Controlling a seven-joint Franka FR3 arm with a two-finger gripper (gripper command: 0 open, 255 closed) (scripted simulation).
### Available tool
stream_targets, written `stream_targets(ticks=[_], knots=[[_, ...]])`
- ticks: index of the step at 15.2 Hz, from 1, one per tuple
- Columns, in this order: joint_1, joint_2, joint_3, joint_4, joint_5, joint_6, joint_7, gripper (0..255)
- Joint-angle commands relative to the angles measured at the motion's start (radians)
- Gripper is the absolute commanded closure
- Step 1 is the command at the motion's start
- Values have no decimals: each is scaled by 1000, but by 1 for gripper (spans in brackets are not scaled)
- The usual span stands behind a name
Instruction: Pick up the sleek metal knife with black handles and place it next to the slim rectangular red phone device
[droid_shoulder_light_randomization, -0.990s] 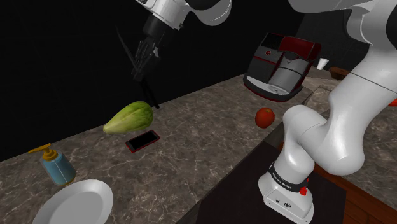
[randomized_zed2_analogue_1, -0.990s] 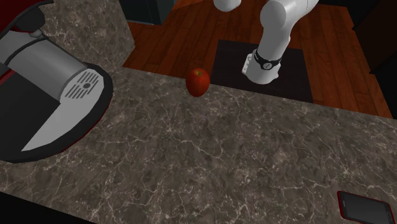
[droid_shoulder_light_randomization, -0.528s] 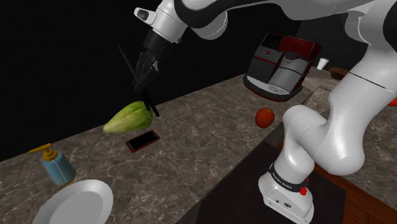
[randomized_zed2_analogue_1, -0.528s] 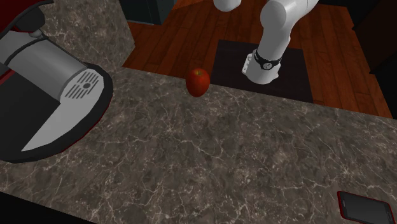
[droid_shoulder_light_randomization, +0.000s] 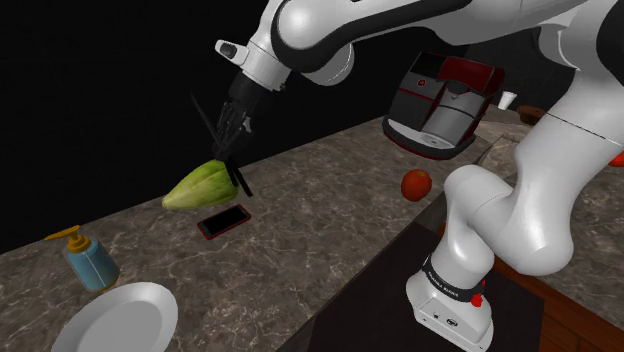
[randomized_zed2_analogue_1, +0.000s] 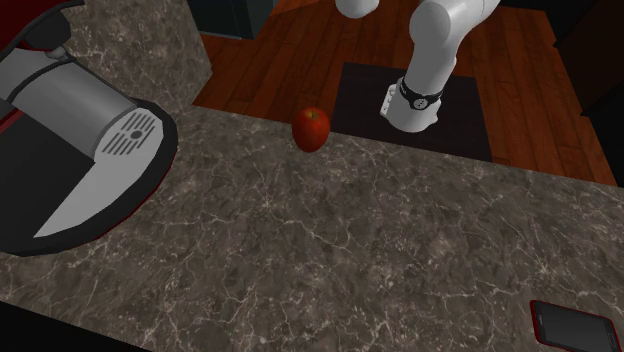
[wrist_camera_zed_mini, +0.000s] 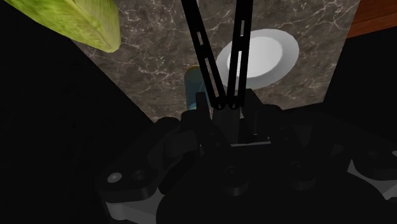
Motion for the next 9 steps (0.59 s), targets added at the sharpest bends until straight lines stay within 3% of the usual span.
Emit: stream_targets(ticks=[1,9], knots=[[6,12,-3,-17,16,27,-16,255],[26,57,-20,-78,91,118,-95,255]])
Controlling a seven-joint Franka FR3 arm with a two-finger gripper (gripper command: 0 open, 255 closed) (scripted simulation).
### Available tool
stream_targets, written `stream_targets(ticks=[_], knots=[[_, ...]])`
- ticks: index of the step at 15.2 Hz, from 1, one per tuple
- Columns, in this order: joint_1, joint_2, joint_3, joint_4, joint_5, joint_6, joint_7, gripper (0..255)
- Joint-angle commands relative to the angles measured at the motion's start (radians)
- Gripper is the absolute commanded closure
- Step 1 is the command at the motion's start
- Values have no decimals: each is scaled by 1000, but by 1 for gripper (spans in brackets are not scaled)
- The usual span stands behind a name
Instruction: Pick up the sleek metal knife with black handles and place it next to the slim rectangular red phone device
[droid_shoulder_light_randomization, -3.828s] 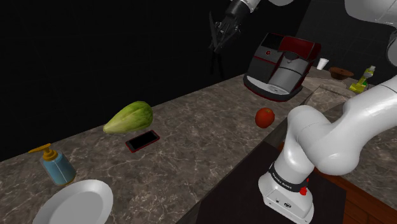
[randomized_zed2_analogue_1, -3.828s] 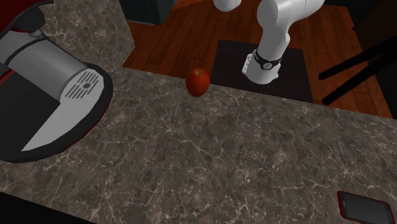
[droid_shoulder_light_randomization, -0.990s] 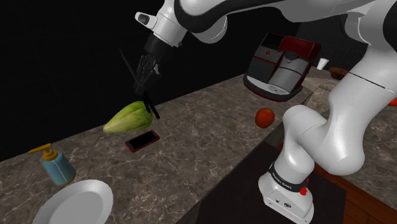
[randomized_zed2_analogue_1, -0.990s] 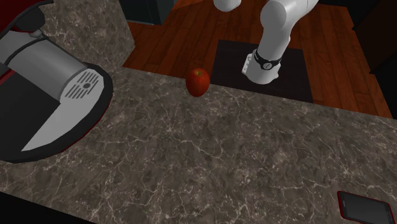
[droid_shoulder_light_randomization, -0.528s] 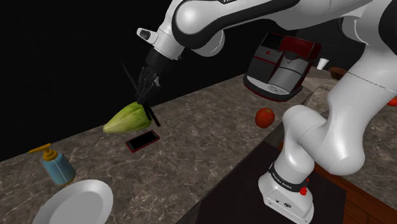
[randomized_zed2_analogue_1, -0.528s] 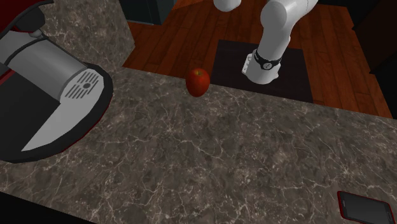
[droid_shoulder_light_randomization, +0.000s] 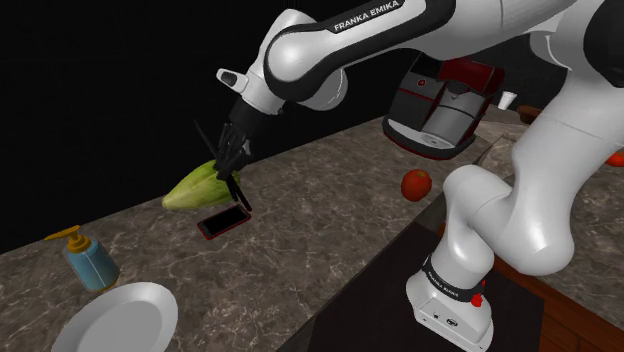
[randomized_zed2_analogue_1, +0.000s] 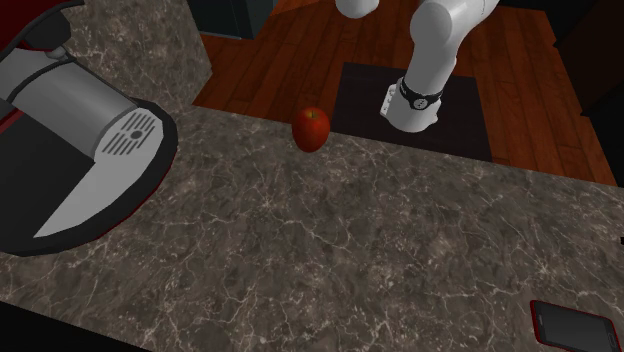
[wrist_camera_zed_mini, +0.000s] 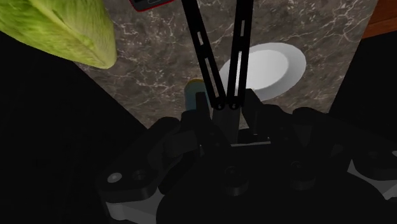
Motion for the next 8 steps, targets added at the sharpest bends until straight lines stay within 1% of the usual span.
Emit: stream_targets(ticks=[1,8], knots=[[5,10,-6,-18,22,24,-25,255],[27,65,-21,-55,120,96,-119,255]])
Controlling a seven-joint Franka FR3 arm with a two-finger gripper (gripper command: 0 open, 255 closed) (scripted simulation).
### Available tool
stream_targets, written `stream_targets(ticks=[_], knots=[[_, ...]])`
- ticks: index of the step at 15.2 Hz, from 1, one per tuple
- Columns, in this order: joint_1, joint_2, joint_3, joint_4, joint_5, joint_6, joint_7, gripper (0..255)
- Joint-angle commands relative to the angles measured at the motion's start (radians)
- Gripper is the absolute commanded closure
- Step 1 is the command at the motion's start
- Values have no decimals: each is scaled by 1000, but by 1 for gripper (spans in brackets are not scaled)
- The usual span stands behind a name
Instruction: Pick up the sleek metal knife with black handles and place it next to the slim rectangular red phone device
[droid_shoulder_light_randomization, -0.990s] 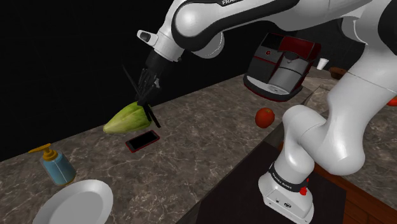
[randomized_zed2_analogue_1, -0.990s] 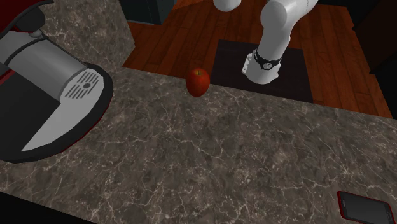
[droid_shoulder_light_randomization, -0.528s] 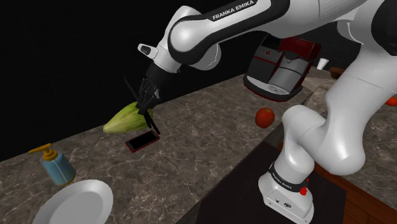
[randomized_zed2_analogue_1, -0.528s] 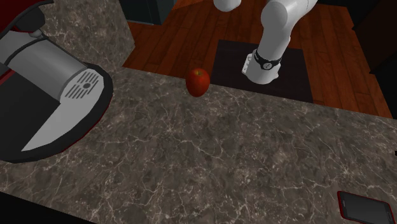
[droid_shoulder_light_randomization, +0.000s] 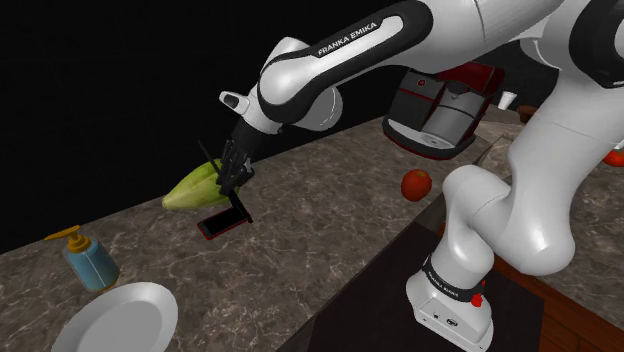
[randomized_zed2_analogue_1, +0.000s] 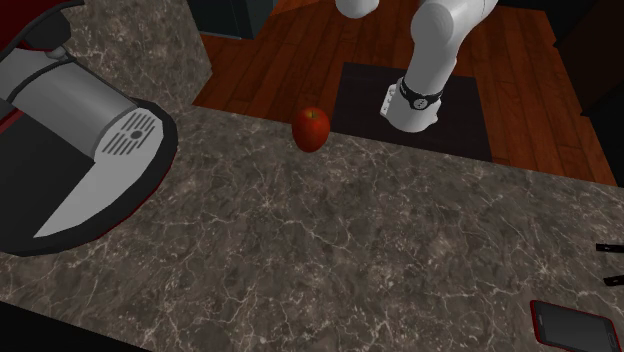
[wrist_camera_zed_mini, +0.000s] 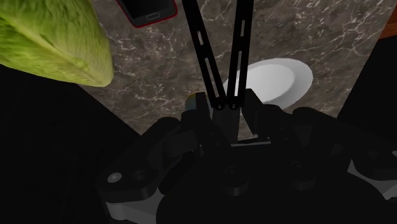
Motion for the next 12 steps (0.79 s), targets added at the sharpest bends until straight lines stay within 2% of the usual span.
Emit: stream_targets(ticks=[1,12], knots=[[6,15,-4,-12,32,20,-31,255],[32,131,-11,-32,261,103,-236,255]])
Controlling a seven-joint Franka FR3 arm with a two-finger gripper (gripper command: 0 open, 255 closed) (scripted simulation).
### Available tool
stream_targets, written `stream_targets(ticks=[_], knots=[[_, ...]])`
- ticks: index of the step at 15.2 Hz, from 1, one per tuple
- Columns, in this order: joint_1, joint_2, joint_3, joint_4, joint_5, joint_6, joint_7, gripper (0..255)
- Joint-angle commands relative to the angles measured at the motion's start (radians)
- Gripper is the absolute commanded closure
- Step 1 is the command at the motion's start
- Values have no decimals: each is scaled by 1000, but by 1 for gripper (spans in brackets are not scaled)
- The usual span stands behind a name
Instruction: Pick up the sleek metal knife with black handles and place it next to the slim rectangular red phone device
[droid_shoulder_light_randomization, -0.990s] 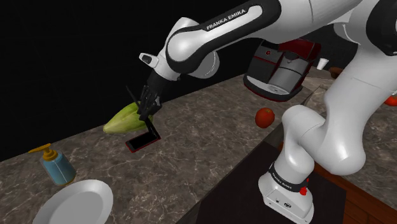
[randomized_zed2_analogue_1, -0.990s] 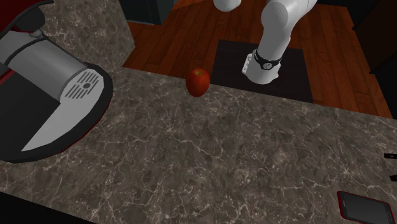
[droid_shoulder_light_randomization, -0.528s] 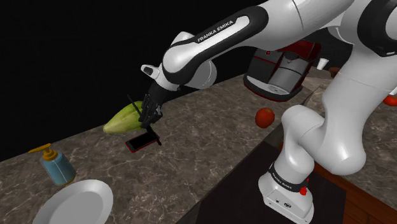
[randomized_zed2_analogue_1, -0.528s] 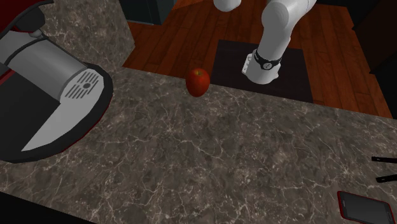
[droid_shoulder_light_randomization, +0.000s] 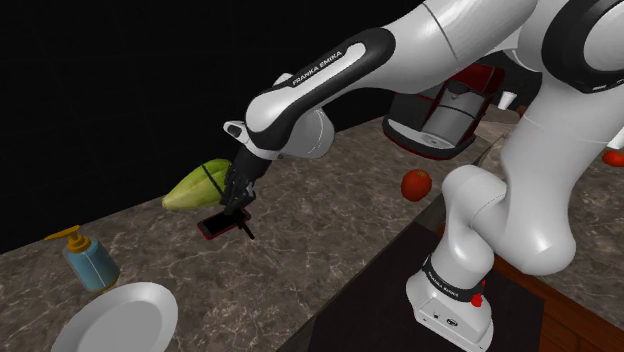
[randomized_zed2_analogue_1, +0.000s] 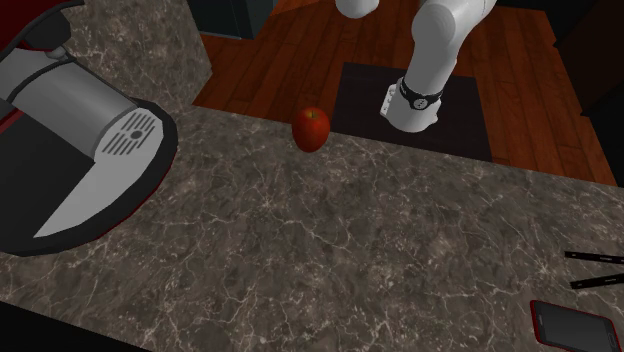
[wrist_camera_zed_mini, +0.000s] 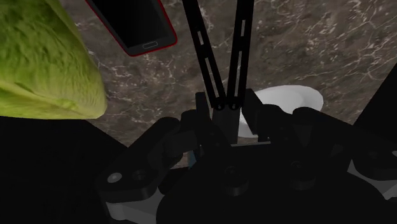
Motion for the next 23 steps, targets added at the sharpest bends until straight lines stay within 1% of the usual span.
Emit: stream_targets(ticks=[1,2,10,11,16,19,20,23], knots=[[1,26,1,4,48,9,-43,255],[1,46,4,5,90,17,-80,255],[0,46,5,5,90,17,-80,255],[0,46,5,5,90,17,-80,0],[0,46,5,5,90,17,-80,0],[-15,-77,-17,-43,-85,-17,43,0],[-26,-108,-17,-53,-128,-30,74,0],[-29,-108,-14,-53,-128,-30,74,0]])
